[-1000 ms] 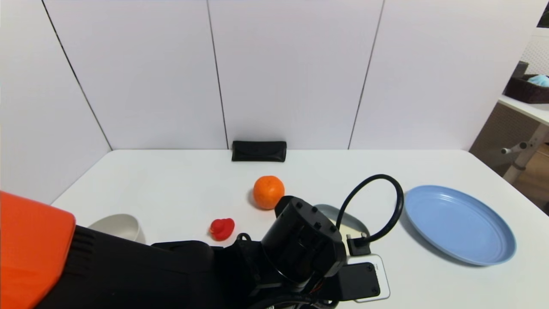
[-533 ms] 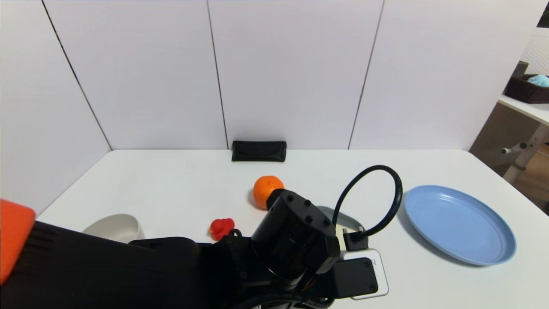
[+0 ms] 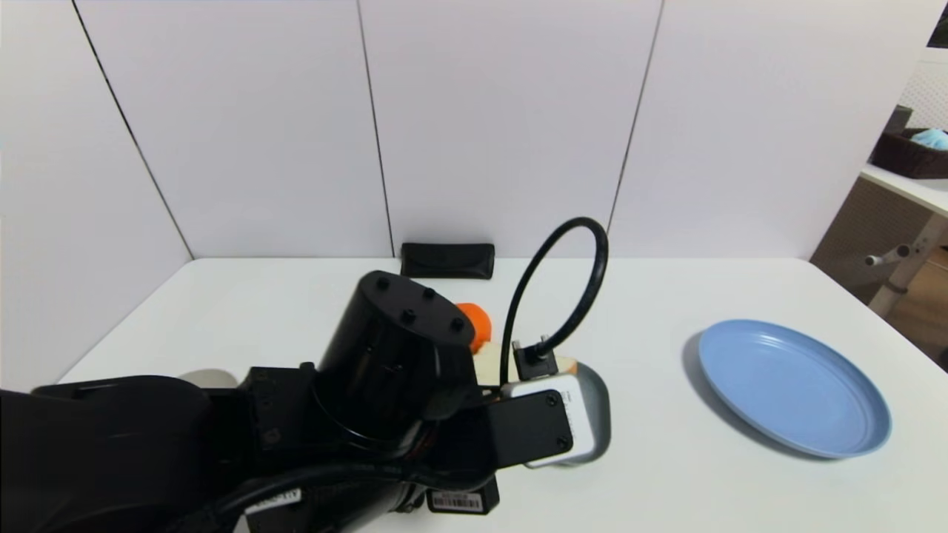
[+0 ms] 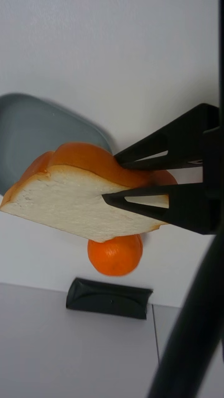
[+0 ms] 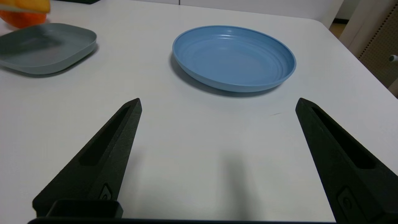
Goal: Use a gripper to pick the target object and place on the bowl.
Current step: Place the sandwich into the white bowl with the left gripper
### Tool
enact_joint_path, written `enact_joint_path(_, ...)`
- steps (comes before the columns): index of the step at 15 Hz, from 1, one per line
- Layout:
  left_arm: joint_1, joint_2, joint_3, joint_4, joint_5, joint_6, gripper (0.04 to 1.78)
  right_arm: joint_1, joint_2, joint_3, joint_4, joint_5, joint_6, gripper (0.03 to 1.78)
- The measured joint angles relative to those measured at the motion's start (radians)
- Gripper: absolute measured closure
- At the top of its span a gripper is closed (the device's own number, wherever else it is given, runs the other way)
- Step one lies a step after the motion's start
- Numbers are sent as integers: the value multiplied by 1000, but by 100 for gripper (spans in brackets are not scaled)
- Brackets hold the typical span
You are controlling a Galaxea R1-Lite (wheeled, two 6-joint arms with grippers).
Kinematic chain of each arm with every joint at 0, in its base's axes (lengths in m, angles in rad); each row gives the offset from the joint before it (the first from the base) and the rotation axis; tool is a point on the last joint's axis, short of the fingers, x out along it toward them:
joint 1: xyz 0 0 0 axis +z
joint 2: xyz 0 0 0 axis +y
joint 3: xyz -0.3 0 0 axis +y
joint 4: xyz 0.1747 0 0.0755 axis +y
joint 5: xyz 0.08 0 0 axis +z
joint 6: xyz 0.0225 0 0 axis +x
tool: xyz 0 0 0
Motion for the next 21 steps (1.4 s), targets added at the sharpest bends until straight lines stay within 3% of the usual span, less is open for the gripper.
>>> enact_joint_path(4,101,-109,33,9,-2,34,162,0,0,0,0,0,0,10)
enact_joint_path(10,316,-307,71,102,-5,76,162,0,0,0,0,0,0,10)
enact_joint_path(16,513,-537,243,133,-2,74,162,0,0,0,0,0,0,10)
enact_joint_path(21,602,-640,282,210,-1,63,162,0,0,0,0,0,0,10)
